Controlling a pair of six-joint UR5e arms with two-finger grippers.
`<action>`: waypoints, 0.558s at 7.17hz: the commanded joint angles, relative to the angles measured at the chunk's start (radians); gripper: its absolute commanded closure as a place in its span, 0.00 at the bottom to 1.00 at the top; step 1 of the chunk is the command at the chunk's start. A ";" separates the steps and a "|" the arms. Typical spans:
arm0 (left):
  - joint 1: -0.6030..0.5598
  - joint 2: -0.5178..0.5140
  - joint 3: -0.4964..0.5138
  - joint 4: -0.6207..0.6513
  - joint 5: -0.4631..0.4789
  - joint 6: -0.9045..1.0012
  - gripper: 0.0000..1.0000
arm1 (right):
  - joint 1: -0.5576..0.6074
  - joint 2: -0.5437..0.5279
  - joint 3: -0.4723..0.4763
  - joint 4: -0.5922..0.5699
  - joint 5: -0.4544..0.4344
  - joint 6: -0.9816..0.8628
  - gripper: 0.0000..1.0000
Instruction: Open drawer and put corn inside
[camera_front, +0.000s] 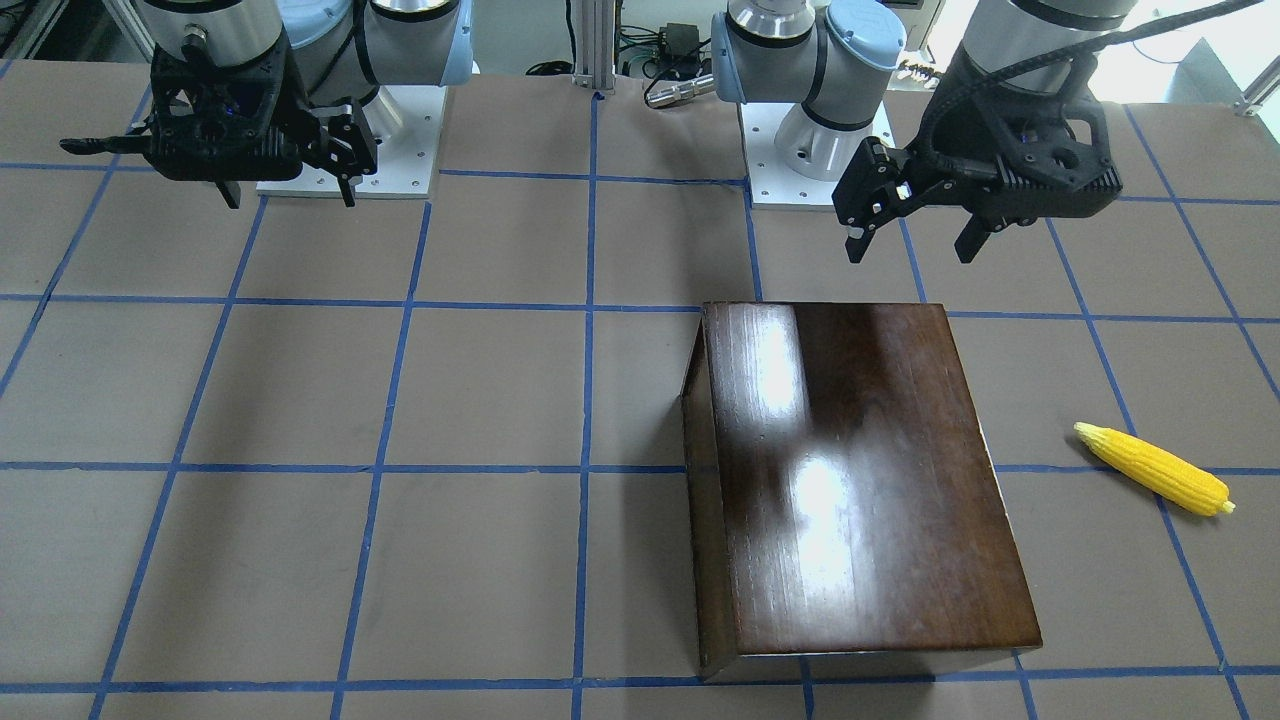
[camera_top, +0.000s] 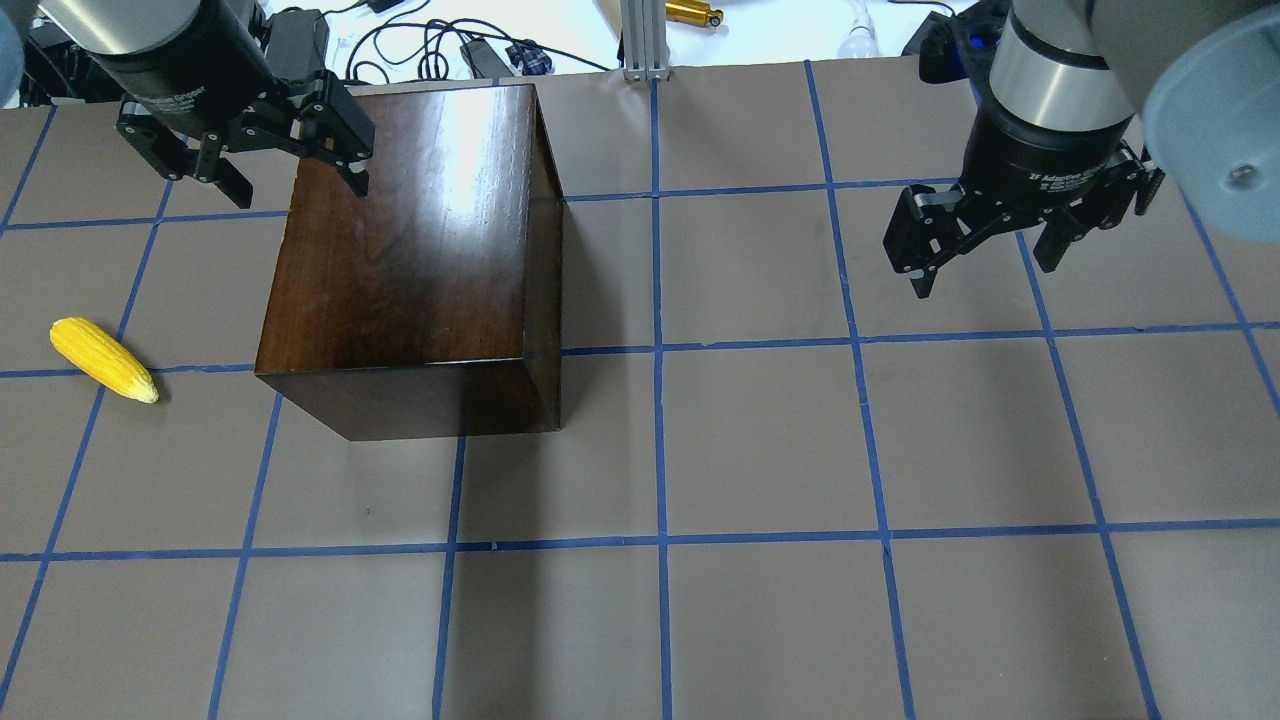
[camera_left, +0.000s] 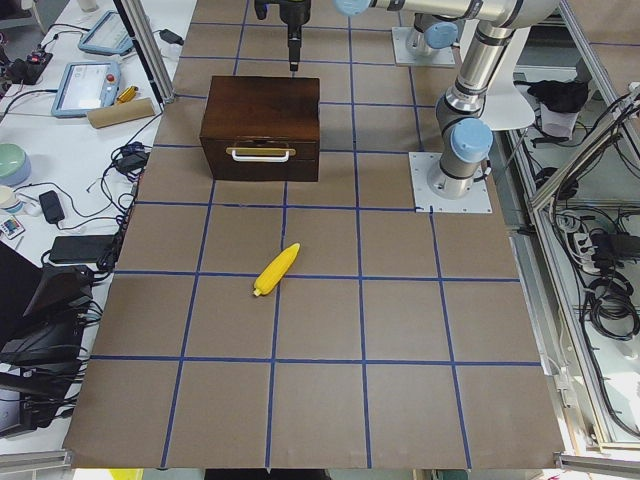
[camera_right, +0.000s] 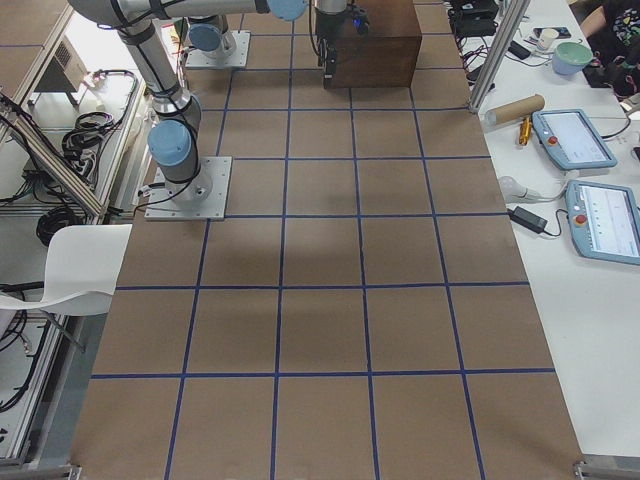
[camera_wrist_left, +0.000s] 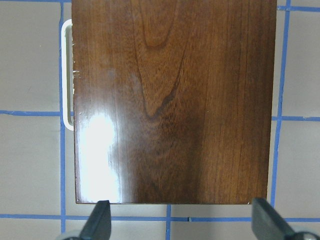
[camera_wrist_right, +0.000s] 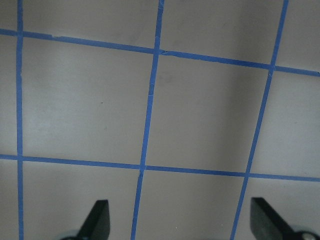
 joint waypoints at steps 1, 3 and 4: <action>0.000 0.001 0.000 0.000 0.000 0.001 0.00 | 0.000 0.001 0.000 0.000 -0.002 0.000 0.00; 0.000 0.005 -0.006 0.000 0.000 0.001 0.00 | 0.000 0.001 0.000 0.000 0.000 0.000 0.00; 0.000 0.007 -0.008 -0.002 0.000 0.001 0.00 | 0.000 0.001 0.000 0.000 0.000 0.000 0.00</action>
